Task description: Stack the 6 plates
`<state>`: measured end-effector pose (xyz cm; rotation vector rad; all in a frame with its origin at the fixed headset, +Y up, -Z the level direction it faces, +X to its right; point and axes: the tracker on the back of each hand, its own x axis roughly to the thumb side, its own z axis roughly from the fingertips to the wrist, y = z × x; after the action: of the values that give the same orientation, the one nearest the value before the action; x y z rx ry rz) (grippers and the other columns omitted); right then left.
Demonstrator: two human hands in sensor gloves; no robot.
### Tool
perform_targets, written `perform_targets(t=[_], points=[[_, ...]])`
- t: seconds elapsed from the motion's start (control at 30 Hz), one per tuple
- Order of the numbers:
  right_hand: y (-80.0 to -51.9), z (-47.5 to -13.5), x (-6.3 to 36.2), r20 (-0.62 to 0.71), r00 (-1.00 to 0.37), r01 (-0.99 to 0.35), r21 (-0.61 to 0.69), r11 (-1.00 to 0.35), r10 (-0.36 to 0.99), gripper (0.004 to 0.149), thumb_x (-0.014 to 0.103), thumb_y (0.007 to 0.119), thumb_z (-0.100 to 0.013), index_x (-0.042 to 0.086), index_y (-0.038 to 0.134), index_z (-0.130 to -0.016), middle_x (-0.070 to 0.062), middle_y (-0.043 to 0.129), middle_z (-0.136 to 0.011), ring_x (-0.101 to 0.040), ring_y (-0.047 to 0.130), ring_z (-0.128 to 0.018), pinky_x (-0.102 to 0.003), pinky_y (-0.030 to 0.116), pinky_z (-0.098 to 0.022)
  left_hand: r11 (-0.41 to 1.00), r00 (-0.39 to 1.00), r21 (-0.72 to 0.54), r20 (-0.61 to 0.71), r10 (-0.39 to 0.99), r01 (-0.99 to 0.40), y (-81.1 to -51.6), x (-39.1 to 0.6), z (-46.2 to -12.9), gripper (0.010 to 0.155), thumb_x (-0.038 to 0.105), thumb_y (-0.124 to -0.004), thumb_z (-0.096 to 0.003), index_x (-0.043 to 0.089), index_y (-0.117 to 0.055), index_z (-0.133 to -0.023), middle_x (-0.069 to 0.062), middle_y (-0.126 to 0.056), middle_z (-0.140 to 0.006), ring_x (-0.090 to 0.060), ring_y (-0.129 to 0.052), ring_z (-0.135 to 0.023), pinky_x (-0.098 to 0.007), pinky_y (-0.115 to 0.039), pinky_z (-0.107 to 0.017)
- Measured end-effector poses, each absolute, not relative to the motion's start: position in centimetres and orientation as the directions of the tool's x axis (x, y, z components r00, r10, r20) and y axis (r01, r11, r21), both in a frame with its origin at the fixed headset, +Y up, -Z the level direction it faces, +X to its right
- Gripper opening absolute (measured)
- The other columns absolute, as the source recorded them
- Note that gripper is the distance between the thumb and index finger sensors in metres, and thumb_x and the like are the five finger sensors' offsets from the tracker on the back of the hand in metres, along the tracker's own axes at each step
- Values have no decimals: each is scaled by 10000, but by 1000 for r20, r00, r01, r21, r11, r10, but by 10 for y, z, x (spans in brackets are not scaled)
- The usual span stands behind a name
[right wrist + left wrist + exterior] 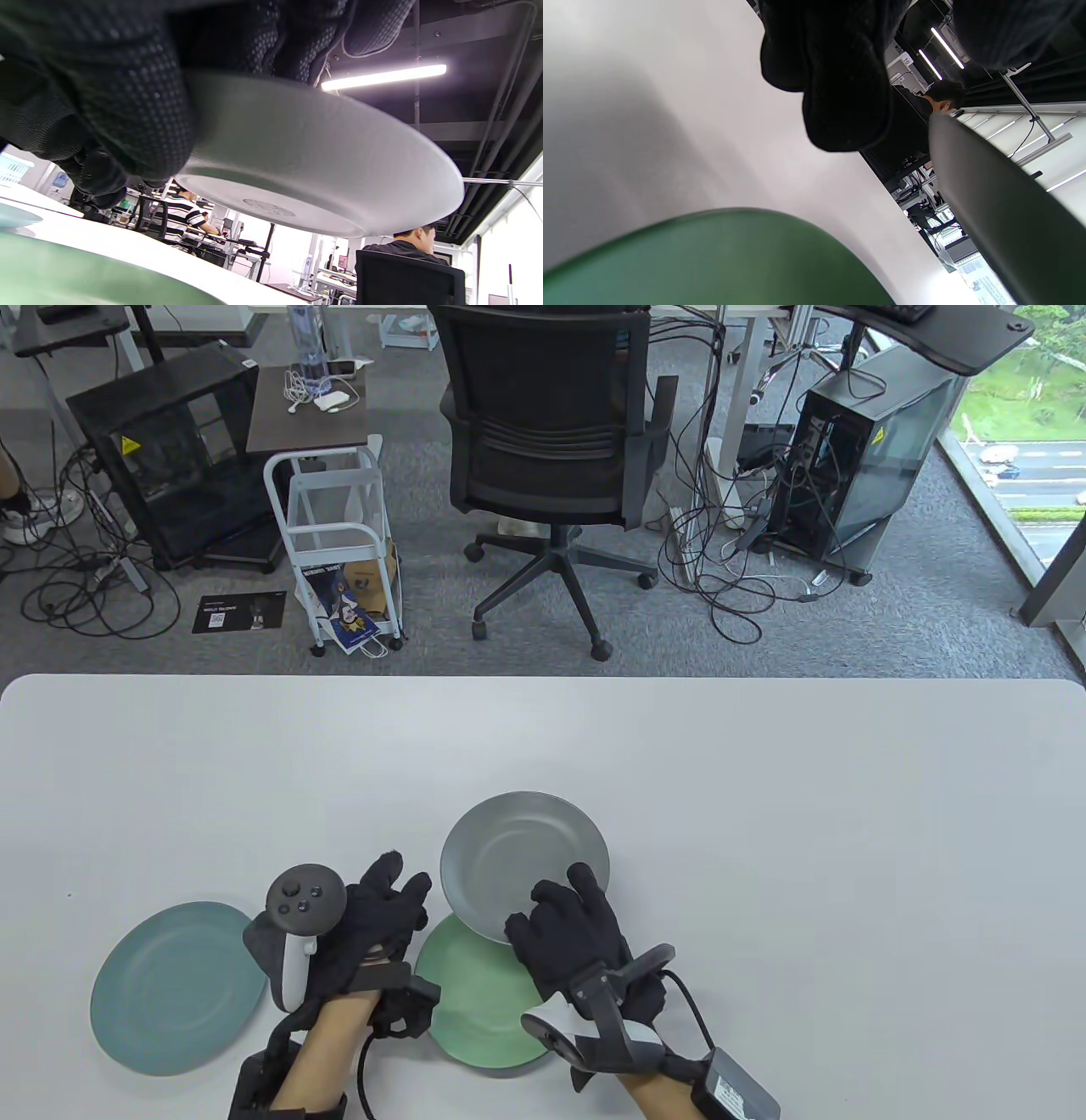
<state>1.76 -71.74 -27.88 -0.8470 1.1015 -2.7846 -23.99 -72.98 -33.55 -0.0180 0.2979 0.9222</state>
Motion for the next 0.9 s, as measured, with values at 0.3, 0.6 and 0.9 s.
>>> perform_targets(t=[0.3,0.6,0.9], points=[[-719,-270,5,527,-816,-196,-640,-743,-239,376,469,990,-371,343,862,-701,125,916,-595,-129,829,-842,-522,489,-787,476,432,74,-316,845,-876,-740,-241,-338,555,479,-802,-378,223,-788,-870,105,-1078,-467,-113,-940,-735,-441,-468,-814],[-719,-269,5,532,-806,-180,-640,-747,-262,379,476,989,-368,349,861,-702,131,917,-596,-130,830,-843,-521,489,-787,492,460,15,-329,824,-870,-743,-239,-341,541,465,-809,-378,205,-806,-852,99,-1078,-464,-105,-947,-722,-442,-480,-812],[-721,-269,3,501,-779,-64,-662,-747,-377,481,621,826,-410,376,801,-823,139,898,-738,-159,769,-916,-531,447,-800,488,440,57,-353,826,-871,-744,-246,-341,509,411,-817,-379,174,-827,-829,52,-1075,-445,-90,-956,-692,-431,-511,-806]])
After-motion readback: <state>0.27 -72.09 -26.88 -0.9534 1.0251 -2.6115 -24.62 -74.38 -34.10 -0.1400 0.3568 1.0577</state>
